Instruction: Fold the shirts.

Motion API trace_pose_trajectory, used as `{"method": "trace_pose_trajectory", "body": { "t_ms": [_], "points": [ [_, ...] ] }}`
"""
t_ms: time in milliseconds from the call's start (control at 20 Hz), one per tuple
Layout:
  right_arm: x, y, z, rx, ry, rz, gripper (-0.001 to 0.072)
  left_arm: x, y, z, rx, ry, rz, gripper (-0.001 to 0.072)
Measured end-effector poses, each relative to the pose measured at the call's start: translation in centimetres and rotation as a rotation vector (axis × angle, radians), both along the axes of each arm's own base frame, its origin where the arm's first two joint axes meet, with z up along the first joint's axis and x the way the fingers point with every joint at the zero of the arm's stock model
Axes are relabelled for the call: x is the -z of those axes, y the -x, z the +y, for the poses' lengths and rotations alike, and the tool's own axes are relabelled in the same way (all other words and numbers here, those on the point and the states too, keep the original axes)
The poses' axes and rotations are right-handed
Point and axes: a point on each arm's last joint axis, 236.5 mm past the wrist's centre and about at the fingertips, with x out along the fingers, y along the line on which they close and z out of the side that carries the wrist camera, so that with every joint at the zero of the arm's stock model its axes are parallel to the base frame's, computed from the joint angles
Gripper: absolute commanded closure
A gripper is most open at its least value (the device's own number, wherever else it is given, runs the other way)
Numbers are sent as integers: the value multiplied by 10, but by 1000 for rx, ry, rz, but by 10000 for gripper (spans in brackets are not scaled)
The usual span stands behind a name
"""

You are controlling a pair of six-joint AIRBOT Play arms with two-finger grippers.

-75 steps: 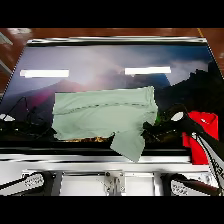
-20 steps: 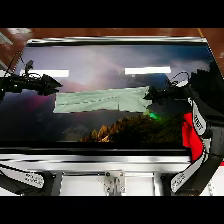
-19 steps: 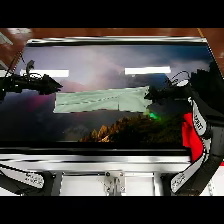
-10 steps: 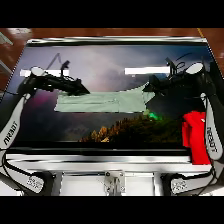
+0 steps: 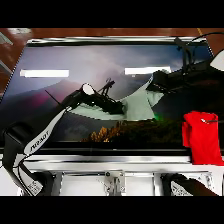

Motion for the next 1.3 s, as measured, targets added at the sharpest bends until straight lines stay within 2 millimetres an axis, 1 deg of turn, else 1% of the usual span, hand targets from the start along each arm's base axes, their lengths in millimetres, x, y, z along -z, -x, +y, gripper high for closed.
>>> {"method": "trace_pose_trajectory", "body": {
  "t_ms": [100, 200, 300, 350, 400, 500, 550, 600, 650, 750, 800, 850, 900, 950, 1000, 1050, 1100, 1150, 1200, 1250, 1300],
  "points": [
    [-12, 14, -5, 14, 22, -17, 653, 5, 5, -19, -25, 25, 12, 674],
    [-19, 24, -11, 28, 46, -27, 653, -1, -2, -29, -61, 63, -3, 675],
    [-21, 26, -19, 45, 79, -36, 653, -18, -20, -23, -97, 95, -48, 676],
    [-21, 25, -21, 57, 84, -39, 653, -31, -33, -13, -124, 109, -83, 676],
    [-22, 22, -20, 64, 81, -50, 653, -45, -48, 0, -149, 111, -125, 676],
    [-22, 10, -9, 67, 60, -78, 653, -81, -81, 41, -211, 110, -230, 675],
    [-20, 4, 1, 58, 49, -89, 653, -104, -98, 69, -252, 105, -288, 675],
    [-15, -3, 16, 40, 38, -96, 653, -125, -112, 98, -293, 101, -337, 675],
    [-7, -9, 32, 18, 30, -94, 653, -153, -125, 131, -345, 102, -393, 675],
    [21, -19, 73, -44, 23, -68, 653, -206, -138, 198, -445, 94, -499, 675],
    [39, -22, 94, -73, 25, -45, 653, -235, -138, 232, -496, 92, -553, 675],
    [61, -23, 117, -104, 29, -22, 653, -261, -134, 260, -538, 89, -603, 674],
    [81, -24, 138, -127, 32, -3, 653, -284, -126, 285, -570, 80, -646, 674],
    [104, -26, 160, -147, 35, 7, 653, -307, -114, 308, -599, 68, -692, 674],
    [126, -27, 181, -163, 37, 12, 653, -328, -99, 327, -618, 54, -739, 675],
    [144, -29, 200, -172, 33, 7, 653, -345, -83, 341, -625, 38, -780, 675],
    [159, -30, 219, -171, 14, 4, 652, -360, -65, 352, -629, 14, -820, 674],
    [170, -31, 234, -162, -9, 1, 622, -374, -49, 361, -634, -6, -858, 674],
    [178, -33, 248, -146, -38, 0, 415, -387, -34, 368, -640, -28, -897, 674],
    [183, -35, 262, -123, -77, 0, 146, -397, -20, 371, -643, -46, -929, 674],
    [186, -37, 272, -99, -112, 2, 117, -407, -8, 371, -643, -58, -959, 674]
  ]
}}
